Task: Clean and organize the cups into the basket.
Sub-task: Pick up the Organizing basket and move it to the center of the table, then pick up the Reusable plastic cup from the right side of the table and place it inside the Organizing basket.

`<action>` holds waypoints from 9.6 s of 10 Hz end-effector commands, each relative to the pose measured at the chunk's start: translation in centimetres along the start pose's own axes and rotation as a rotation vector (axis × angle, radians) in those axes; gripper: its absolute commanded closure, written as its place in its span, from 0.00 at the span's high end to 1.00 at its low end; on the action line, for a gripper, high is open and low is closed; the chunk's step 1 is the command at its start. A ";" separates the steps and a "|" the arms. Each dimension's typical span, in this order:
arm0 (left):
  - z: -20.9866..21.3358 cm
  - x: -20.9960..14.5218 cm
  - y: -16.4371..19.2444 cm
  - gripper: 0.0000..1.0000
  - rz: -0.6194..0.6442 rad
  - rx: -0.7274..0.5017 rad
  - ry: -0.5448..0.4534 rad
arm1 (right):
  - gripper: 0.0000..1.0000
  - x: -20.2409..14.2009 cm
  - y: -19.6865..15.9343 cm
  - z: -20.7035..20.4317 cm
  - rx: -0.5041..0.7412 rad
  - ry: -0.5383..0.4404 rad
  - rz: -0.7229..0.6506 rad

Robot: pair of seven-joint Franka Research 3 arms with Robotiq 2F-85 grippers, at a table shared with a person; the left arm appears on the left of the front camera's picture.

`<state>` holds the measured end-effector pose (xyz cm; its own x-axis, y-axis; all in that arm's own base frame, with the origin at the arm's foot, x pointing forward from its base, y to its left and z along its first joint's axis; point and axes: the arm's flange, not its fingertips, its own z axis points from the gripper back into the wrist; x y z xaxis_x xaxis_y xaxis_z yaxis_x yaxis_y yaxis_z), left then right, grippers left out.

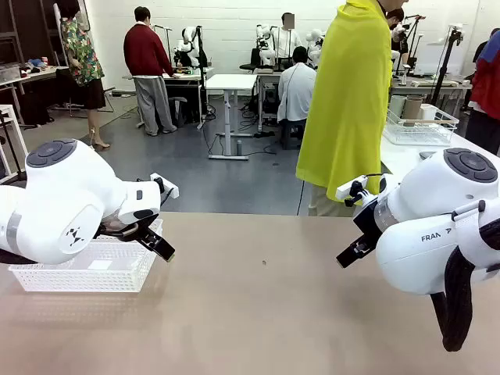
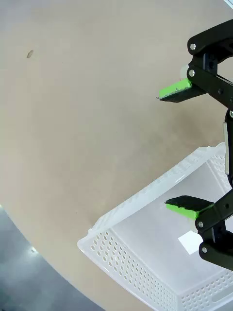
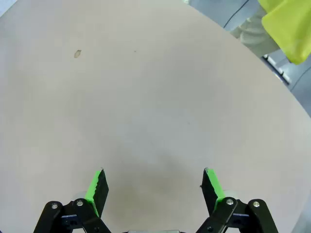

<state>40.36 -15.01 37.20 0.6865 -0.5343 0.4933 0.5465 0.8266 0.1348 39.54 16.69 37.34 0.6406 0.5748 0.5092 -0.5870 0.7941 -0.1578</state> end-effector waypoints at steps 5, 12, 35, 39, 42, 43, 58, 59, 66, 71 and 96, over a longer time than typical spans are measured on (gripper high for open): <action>0.0 0.0 0.0 1.00 0.000 0.000 0.000 | 1.00 0.0 0.0 0.0 0.000 0.000 0.000; 0.0 0.0 0.0 1.00 0.000 0.000 0.000 | 1.00 0.0 0.0 0.0 0.000 0.000 0.000; 26.3 -17.7 23.5 1.00 0.841 -1.086 -0.415 | 1.00 -29.1 -19.2 17.7 1.155 -0.669 -0.645; 30.3 -23.2 26.7 1.00 0.912 -0.854 -0.346 | 1.00 -33.5 -19.7 25.5 1.075 -0.505 -0.722; 31.5 -25.5 27.7 1.00 0.942 -0.783 -0.311 | 1.00 -34.0 -19.8 29.0 1.019 -0.365 -0.772; 31.5 -26.0 27.9 1.00 0.949 -0.768 -0.332 | 1.00 -33.8 -19.9 29.6 1.004 -0.378 -0.766; 31.6 -25.5 27.7 1.00 0.955 -0.774 -0.329 | 1.00 -34.3 -20.6 29.3 0.998 -0.399 -0.762; 31.6 -25.5 27.7 1.00 0.955 -0.774 -0.329 | 1.00 -34.3 -20.6 29.3 0.998 -0.399 -0.762; 31.6 -25.5 27.7 1.00 0.955 -0.774 -0.329 | 1.00 -34.3 -20.6 29.3 0.998 -0.399 -0.762; 31.6 -25.5 27.7 1.00 0.955 -0.774 -0.329 | 1.00 -34.3 -20.6 29.3 0.998 -0.399 -0.762; 31.6 -25.5 27.7 1.00 0.955 -0.774 -0.329 | 1.00 -34.3 -20.6 29.3 0.998 -0.399 -0.762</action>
<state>22.91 27.09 55.37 0.8684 0.3682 0.3322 0.1266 0.4832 -0.8663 15.32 -25.13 47.81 0.8857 -0.1875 0.4247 -0.3574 0.3083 0.8816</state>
